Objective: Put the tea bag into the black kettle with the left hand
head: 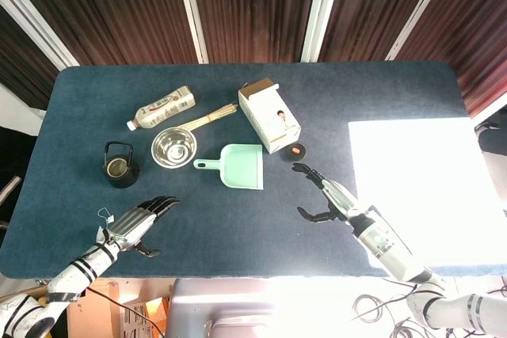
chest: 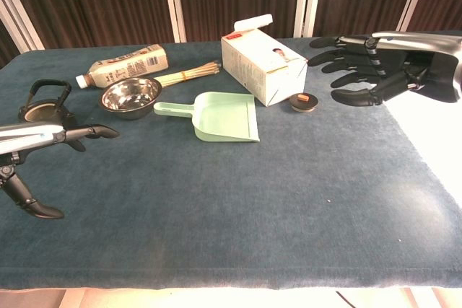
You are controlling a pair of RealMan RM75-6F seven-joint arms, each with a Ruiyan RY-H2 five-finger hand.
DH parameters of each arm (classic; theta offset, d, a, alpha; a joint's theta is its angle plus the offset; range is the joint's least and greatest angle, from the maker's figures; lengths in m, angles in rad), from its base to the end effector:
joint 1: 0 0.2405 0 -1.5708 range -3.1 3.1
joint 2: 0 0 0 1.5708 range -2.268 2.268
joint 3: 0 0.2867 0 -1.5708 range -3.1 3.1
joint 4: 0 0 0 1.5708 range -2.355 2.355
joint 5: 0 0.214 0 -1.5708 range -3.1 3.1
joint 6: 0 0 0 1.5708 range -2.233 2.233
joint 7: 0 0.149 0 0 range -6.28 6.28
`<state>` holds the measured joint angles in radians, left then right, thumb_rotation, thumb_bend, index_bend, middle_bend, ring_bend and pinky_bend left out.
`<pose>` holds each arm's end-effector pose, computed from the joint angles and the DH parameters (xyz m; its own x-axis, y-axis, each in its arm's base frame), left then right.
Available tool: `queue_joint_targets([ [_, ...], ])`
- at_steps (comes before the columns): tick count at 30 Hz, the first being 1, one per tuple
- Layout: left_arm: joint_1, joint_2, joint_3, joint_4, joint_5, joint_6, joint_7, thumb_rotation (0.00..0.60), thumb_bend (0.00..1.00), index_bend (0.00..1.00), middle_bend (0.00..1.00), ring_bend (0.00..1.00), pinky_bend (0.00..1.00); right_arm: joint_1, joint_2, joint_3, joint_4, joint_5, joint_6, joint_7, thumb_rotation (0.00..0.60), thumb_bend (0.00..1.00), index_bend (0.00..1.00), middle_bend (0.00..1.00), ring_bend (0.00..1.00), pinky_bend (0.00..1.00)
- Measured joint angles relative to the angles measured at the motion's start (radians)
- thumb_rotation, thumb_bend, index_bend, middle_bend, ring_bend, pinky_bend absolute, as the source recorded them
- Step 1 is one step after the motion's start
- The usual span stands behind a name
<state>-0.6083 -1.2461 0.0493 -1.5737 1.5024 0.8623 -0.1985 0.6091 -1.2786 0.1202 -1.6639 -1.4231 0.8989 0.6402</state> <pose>-0.2554 0.2966 0.0345 0.3743 0.5422 0.7523 0.9065 -0.3848 -0.1738 -0.1984 -0.3229 0.0412 -0.2298 -0.5693 0.7894 -0.9217 -0.1330 -0.3643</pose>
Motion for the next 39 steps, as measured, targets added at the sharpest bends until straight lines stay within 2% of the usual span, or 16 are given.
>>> queue_joint_targets([
  [4, 0.003, -0.004, -0.001, 0.004, -0.004, 0.007, 0.007, 0.6, 0.14, 0.06, 0.04, 0.01, 0.17, 0.003, -0.001, 0.001, -0.002, 0.009, -0.008, -0.002, 0.6, 0.33, 0.0, 0.08, 0.03, 0.11],
  [8, 0.026, -0.026, -0.013, 0.04, -0.024, 0.055, 0.025, 0.6, 0.17, 0.22, 0.04, 0.0, 0.17, 0.001, -0.005, -0.007, 0.011, -0.006, 0.003, -0.047, 0.6, 0.33, 0.0, 0.08, 0.01, 0.09],
  [14, 0.089, -0.082, -0.029, 0.16, -0.039, 0.194, 0.08, 0.6, 0.2, 0.44, 0.04, 0.0, 0.17, -0.008, 0.031, -0.049, 0.016, -0.054, 0.016, -0.168, 0.6, 0.33, 0.0, 0.03, 0.0, 0.01],
  [17, 0.12, -0.11, -0.033, 0.237, -0.023, 0.273, 0.091, 0.6, 0.2, 0.5, 0.05, 0.0, 0.17, -0.027, 0.062, -0.071, 0.013, -0.077, 0.047, -0.237, 0.6, 0.33, 0.0, 0.02, 0.0, 0.0],
  [21, 0.157, -0.156, -0.037, 0.324, -0.017, 0.328, 0.121, 0.6, 0.26, 0.53, 0.05, 0.0, 0.17, -0.061, 0.104, -0.092, 0.004, -0.101, 0.108, -0.275, 0.6, 0.33, 0.0, 0.01, 0.0, 0.0],
  [24, 0.169, -0.186, -0.038, 0.351, -0.023, 0.325, 0.157, 0.6, 0.33, 0.55, 0.05, 0.0, 0.17, -0.085, 0.127, -0.095, -0.002, -0.115, 0.159, -0.299, 0.6, 0.33, 0.0, 0.01, 0.0, 0.0],
  [28, 0.181, -0.215, -0.037, 0.382, -0.037, 0.32, 0.215, 0.6, 0.35, 0.56, 0.05, 0.0, 0.17, -0.113, 0.153, -0.094, -0.01, -0.125, 0.223, -0.372, 0.6, 0.33, 0.0, 0.01, 0.0, 0.0],
  [34, 0.203, -0.259, -0.043, 0.428, -0.067, 0.315, 0.255, 0.6, 0.34, 0.57, 0.05, 0.0, 0.16, -0.131, 0.186, -0.104, -0.028, -0.112, 0.21, -0.47, 0.6, 0.33, 0.0, 0.01, 0.0, 0.0],
  [39, 0.212, -0.271, -0.048, 0.448, -0.081, 0.31, 0.284, 0.6, 0.32, 0.57, 0.05, 0.0, 0.16, -0.131, 0.191, -0.112, -0.027, -0.091, 0.171, -0.482, 0.6, 0.33, 0.0, 0.01, 0.0, 0.0],
])
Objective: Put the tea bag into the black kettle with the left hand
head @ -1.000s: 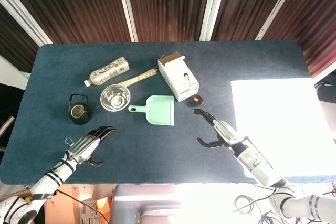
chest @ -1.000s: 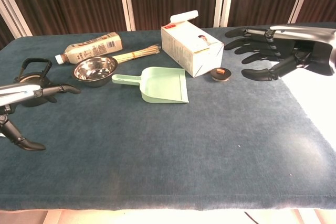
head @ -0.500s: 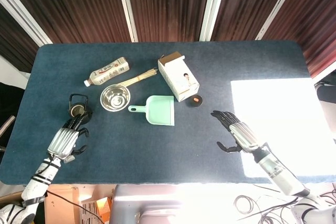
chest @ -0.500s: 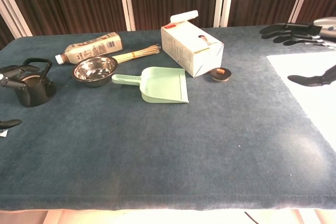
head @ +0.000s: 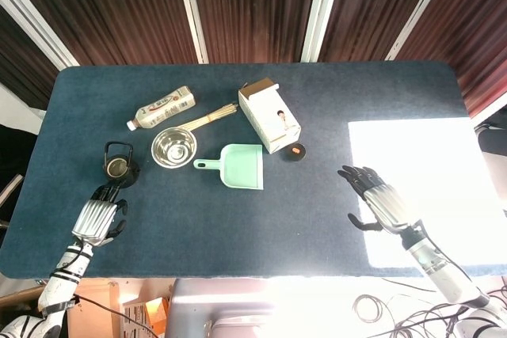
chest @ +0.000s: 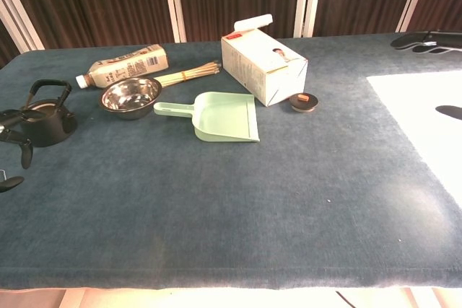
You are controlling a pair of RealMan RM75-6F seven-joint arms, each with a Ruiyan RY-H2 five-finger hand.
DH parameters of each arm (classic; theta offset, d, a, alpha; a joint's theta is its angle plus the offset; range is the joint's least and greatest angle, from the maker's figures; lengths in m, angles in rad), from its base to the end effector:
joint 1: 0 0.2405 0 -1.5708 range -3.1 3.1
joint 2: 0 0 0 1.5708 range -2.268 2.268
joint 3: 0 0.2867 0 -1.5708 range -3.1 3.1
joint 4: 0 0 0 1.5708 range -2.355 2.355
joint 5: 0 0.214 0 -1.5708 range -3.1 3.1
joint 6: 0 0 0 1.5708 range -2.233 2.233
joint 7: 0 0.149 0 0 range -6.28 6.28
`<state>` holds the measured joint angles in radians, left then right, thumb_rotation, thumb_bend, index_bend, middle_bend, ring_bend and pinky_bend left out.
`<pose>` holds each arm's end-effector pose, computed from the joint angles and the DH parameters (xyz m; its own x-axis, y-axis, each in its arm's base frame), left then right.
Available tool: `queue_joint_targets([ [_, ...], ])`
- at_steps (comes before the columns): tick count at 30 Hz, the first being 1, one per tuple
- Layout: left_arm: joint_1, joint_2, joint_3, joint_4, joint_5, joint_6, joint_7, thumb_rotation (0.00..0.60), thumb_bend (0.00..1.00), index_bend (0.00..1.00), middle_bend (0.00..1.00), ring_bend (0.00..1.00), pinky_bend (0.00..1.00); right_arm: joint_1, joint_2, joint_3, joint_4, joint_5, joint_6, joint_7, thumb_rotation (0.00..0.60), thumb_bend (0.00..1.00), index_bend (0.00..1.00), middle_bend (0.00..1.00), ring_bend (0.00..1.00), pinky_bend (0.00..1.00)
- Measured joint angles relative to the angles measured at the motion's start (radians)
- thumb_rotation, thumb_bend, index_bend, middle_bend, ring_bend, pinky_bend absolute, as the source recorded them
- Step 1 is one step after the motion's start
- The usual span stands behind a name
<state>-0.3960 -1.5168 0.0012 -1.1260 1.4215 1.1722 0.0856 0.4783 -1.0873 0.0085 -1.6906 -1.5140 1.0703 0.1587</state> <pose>-0.3484 0.2925 0.0269 0.5799 0.1869 0.7930 0.8117 -0.2150 -0.5430 -0.2600 -0.2845 0.1106 0.3323 -0.3424 0.8788 -0.9183 -0.3301 0.2186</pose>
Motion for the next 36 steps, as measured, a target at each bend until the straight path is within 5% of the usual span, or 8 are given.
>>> queue_joint_targets([
  [36, 0.011, -0.004, -0.039, 0.017, -0.154, -0.153, 0.147, 0.6, 0.3, 0.56, 0.04, 0.0, 0.16, 0.001, 0.017, -0.003, 0.001, 0.012, -0.05, 0.017, 0.6, 0.33, 0.0, 0.01, 0.0, 0.0],
])
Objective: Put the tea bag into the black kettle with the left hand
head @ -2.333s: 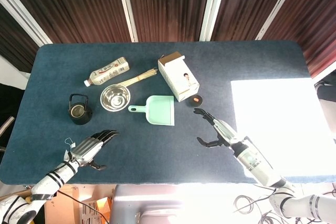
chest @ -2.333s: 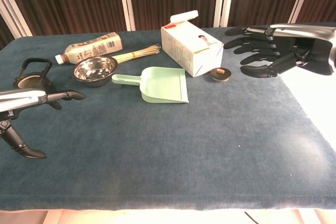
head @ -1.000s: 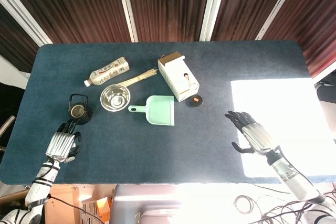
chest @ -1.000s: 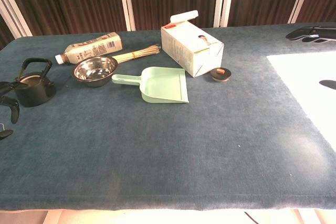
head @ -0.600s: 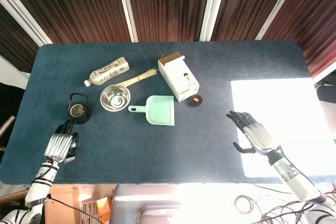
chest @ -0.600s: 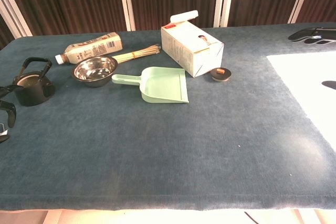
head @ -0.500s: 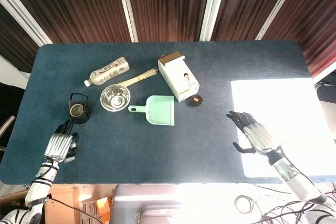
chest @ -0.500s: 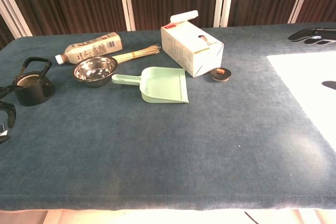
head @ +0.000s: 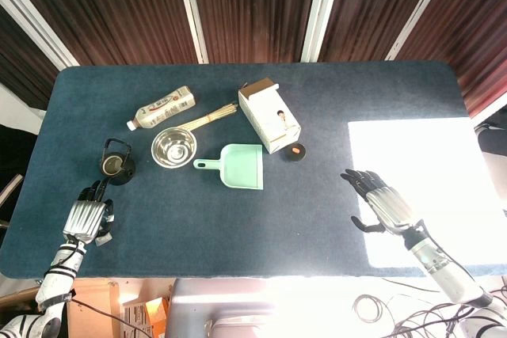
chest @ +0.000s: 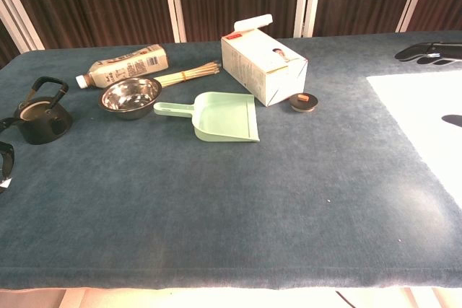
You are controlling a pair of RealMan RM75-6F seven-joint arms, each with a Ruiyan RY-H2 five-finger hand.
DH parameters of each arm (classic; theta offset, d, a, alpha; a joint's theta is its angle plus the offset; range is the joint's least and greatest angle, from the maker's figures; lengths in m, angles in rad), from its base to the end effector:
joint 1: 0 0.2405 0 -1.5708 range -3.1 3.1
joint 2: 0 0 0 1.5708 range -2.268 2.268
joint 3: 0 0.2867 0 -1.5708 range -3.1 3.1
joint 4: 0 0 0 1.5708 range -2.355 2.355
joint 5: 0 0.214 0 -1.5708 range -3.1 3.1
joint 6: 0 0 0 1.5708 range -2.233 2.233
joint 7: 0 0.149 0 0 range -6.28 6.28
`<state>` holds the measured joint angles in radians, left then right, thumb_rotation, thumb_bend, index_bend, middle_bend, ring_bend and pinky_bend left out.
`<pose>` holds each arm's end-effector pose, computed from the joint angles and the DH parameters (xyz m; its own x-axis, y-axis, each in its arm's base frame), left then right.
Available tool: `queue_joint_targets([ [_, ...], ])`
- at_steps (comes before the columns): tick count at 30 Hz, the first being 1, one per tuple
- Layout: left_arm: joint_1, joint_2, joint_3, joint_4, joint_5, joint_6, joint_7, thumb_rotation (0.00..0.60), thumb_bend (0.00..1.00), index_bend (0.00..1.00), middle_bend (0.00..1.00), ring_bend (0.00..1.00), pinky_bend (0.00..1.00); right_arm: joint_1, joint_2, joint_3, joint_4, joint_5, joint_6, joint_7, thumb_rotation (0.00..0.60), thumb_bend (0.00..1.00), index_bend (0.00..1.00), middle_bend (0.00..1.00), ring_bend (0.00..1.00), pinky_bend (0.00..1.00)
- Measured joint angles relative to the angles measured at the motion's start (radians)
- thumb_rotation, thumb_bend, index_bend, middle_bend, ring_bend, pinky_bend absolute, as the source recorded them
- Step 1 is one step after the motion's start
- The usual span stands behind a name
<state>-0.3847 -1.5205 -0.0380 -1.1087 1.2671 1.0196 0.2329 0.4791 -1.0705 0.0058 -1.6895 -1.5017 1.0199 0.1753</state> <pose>-0.3797 0.2943 0.0238 0.6305 0.3142 0.7097 0.7648 -0.0955 -0.6372 -0.2675 -0.2836 0.1109 0.3352 -0.3864 0.8592 -0.9259 -0.3035 0.2248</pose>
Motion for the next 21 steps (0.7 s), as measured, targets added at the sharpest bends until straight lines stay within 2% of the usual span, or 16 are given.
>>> queue_joint_targets([
  [13, -0.009, -0.006, 0.007, 0.014, 0.001, -0.037, -0.009, 0.6, 0.34, 0.57, 0.04, 0.0, 0.16, -0.001, 0.0, 0.003, 0.0, 0.003, -0.004, 0.005, 0.6, 0.33, 0.0, 0.01, 0.0, 0.0],
  [21, -0.009, -0.015, 0.005, 0.037, 0.007, -0.029, -0.017, 0.6, 0.41, 0.61, 0.05, 0.0, 0.16, -0.002, 0.003, 0.002, 0.001, 0.005, -0.008, 0.005, 0.6, 0.33, 0.0, 0.01, 0.0, 0.0],
])
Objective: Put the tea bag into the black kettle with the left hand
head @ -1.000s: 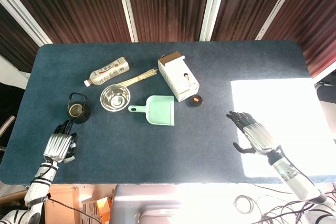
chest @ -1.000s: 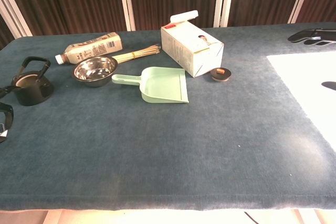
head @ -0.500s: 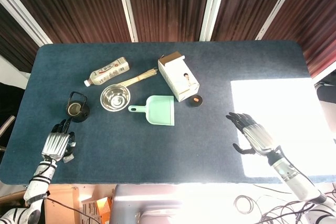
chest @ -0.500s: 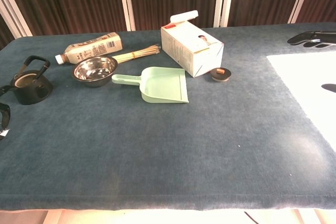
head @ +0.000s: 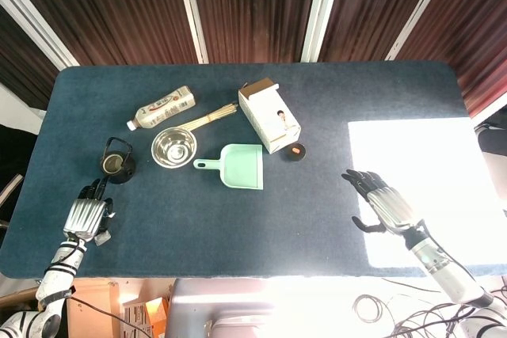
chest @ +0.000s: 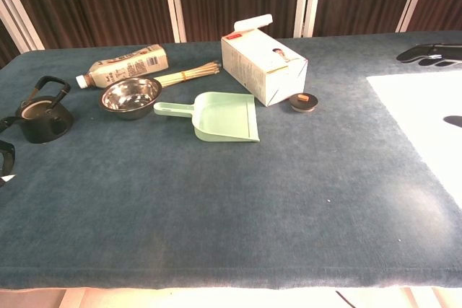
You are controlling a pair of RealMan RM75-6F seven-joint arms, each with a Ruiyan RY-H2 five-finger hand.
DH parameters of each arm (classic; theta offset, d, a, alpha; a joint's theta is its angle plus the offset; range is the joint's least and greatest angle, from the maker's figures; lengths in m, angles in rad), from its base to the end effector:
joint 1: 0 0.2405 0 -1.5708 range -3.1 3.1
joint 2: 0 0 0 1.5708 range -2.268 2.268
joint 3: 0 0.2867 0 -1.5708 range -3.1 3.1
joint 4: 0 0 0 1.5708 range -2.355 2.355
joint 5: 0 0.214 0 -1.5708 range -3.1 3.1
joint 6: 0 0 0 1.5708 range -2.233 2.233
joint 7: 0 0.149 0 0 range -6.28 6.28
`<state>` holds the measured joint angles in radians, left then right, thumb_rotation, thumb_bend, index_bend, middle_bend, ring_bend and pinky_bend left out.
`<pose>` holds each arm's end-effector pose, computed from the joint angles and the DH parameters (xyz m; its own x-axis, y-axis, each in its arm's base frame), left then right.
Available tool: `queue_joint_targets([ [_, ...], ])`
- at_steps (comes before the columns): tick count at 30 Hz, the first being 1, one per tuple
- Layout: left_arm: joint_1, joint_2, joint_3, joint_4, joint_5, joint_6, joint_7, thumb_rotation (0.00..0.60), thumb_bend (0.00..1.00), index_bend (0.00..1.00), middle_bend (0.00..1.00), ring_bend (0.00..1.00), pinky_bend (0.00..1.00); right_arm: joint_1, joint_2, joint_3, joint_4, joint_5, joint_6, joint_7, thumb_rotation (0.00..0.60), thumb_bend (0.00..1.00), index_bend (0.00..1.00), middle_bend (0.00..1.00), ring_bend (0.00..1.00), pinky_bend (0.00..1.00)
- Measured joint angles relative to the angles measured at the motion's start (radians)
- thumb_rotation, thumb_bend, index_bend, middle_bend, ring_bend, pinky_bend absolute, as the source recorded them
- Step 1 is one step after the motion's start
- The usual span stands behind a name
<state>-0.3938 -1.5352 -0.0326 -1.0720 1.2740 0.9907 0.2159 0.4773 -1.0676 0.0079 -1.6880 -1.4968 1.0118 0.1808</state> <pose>-0.3838 0.2970 0.0188 0.6349 0.3336 0.6968 0.7598 -0.1061 -0.6415 -0.2694 -0.2838 0.1117 0.3313 -0.3923 0.8581 -0.9291 -0.2940 0.2243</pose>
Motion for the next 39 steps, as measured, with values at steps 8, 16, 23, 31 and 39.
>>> queue_joint_targets([
  [8, 0.006, -0.013, -0.003, 0.023, 0.015, 0.033, -0.009, 0.6, 0.46, 0.65, 0.06, 0.0, 0.16, 0.0, 0.001, 0.0, 0.001, 0.001, -0.004, -0.002, 0.6, 0.33, 0.0, 0.01, 0.0, 0.0],
  [16, 0.016, -0.009, -0.007, 0.023, 0.039, 0.078, -0.02, 0.6, 0.46, 0.66, 0.06, 0.0, 0.16, -0.001, 0.0, 0.0, 0.002, 0.003, -0.006, -0.004, 0.6, 0.33, 0.0, 0.01, 0.0, 0.0],
  [23, 0.028, 0.024, -0.014, -0.026, 0.079, 0.16, -0.052, 0.6, 0.46, 0.66, 0.06, 0.0, 0.16, 0.0, 0.0, 0.001, 0.007, 0.008, -0.011, -0.003, 0.6, 0.33, 0.0, 0.0, 0.0, 0.0],
  [31, 0.034, 0.118, -0.067, -0.143, 0.108, 0.269, -0.08, 0.6, 0.45, 0.66, 0.06, 0.0, 0.16, 0.0, 0.003, 0.0, 0.007, 0.009, -0.015, -0.001, 0.6, 0.33, 0.0, 0.0, 0.0, 0.0],
  [39, 0.021, 0.228, -0.142, -0.279, 0.097, 0.314, -0.074, 0.6, 0.45, 0.66, 0.08, 0.0, 0.16, 0.0, 0.003, 0.0, 0.009, 0.011, -0.022, 0.004, 0.6, 0.33, 0.0, 0.0, 0.0, 0.0],
])
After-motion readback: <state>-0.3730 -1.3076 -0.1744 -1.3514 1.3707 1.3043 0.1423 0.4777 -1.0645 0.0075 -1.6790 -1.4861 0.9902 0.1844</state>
